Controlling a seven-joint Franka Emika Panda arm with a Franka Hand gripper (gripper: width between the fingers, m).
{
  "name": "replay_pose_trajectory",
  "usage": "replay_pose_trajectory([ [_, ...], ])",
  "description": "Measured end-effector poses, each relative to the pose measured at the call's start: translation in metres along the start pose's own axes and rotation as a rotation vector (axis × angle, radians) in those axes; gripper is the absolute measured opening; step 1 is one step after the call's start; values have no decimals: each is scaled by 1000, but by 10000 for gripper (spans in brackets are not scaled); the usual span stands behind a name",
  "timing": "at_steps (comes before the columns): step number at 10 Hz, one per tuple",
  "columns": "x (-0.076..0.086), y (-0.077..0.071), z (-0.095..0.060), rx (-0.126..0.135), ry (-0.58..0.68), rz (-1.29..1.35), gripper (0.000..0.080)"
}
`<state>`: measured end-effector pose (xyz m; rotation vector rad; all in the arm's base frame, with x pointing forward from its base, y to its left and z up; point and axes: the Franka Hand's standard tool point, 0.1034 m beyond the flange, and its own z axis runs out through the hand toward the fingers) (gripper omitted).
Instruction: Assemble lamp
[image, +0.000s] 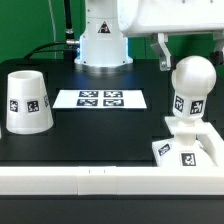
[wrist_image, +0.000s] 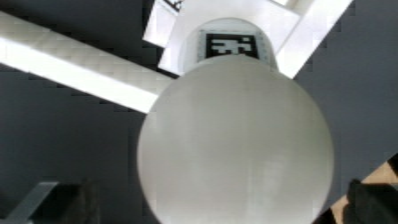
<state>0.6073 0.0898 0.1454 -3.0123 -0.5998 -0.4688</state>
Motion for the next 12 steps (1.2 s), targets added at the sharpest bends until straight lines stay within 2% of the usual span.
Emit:
replay_pose_trajectory([
  [1, -4, -2, 2, 26, -82, 2, 699],
  [4, -4, -9, 1, 69, -237, 5, 699],
  [5, -9, -13, 1, 92, -319, 9, 699],
  [8, -8, -8, 5, 85, -324, -39, 699],
  [12, -9, -5, 12, 98, -326, -103, 699],
])
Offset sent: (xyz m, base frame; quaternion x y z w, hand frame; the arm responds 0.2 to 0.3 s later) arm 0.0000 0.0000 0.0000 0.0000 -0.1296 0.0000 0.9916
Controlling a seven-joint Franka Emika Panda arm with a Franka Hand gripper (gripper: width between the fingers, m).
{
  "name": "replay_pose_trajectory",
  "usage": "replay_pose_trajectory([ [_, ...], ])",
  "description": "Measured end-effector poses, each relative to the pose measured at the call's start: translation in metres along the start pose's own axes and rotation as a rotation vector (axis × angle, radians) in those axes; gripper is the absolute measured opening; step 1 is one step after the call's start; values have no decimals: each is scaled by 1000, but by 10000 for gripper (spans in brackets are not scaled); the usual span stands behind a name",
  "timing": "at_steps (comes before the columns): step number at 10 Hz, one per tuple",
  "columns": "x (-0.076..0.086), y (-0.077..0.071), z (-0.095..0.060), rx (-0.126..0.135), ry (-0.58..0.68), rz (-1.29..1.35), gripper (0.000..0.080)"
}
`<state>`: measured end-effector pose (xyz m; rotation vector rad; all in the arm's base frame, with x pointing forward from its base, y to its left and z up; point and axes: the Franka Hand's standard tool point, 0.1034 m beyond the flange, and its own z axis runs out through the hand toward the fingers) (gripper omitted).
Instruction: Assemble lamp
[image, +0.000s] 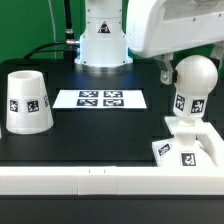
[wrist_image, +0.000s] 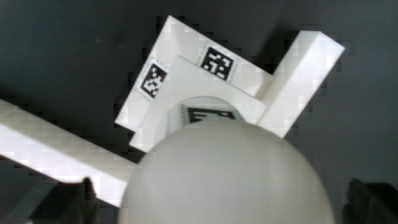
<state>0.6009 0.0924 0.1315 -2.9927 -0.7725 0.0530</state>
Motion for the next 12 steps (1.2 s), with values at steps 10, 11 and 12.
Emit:
replay_pose_trajectory([
  [10, -2, 3, 8, 32, 9, 155, 576],
  [11, -2, 3, 8, 36, 11, 268, 576],
  [12, -2, 3, 8, 42, 16, 354, 576],
])
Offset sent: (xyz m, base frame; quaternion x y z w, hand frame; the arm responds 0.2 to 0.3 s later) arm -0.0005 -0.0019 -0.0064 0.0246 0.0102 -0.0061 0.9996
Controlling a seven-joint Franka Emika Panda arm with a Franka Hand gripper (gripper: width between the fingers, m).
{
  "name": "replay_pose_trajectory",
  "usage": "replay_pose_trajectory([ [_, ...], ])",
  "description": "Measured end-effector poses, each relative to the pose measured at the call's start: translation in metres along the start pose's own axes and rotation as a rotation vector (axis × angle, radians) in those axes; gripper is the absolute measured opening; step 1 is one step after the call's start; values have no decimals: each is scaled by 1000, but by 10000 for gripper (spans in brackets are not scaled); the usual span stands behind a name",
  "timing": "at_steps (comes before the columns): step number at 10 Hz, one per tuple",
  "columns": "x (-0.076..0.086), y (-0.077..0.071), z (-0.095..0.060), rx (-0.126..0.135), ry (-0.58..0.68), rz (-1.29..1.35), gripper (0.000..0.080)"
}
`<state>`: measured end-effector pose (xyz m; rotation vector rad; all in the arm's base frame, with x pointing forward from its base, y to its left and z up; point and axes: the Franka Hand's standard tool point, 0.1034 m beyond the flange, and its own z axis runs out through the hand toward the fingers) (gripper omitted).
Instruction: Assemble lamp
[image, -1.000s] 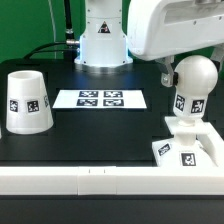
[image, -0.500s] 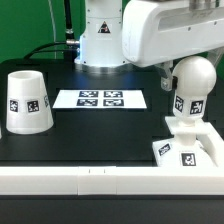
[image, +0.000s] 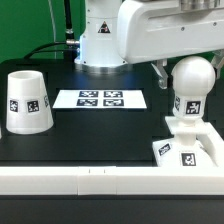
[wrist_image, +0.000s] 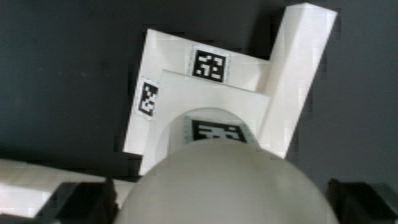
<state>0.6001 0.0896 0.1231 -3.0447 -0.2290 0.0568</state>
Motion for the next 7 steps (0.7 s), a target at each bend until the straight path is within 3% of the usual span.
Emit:
replay_pose_trajectory([
  [4, 2, 0, 1, 32, 41, 429, 577],
  [7, 3, -1, 1, 76, 40, 774, 577],
])
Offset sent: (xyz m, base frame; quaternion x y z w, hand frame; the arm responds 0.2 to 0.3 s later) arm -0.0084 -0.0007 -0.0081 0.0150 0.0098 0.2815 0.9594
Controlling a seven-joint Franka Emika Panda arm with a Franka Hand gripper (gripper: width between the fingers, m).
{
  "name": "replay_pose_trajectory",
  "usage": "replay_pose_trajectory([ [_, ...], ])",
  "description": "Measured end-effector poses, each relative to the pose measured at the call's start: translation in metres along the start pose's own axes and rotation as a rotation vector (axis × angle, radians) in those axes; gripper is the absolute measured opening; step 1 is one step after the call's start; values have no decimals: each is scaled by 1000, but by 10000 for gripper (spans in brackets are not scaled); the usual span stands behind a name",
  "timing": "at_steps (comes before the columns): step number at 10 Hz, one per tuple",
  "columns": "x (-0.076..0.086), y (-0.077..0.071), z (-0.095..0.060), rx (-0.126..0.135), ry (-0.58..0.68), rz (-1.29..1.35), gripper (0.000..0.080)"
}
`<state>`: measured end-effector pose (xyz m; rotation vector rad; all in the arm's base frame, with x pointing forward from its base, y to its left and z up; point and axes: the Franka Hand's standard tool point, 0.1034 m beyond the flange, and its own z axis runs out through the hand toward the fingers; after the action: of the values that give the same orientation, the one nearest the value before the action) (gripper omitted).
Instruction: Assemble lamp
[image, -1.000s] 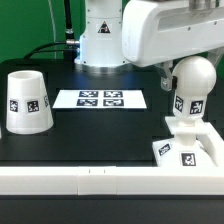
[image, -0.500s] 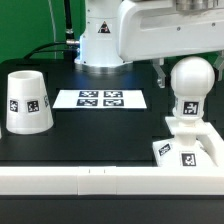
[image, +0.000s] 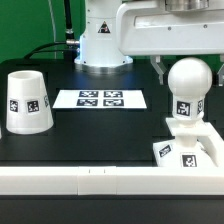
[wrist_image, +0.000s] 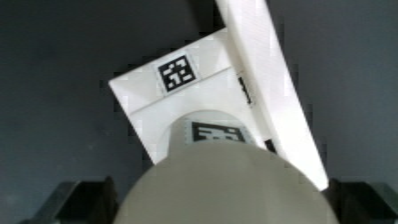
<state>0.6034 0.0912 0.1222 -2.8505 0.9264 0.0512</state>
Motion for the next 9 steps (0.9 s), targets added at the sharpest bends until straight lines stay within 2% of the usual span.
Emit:
replay_pose_trajectory([
  [2, -1, -2, 0, 18, -13, 195, 577],
  [6, 4, -3, 0, 21, -10, 179, 577],
  [7, 4, -3, 0, 21, -10, 142, 675],
  [9, 4, -4, -2, 19, -13, 10, 693],
])
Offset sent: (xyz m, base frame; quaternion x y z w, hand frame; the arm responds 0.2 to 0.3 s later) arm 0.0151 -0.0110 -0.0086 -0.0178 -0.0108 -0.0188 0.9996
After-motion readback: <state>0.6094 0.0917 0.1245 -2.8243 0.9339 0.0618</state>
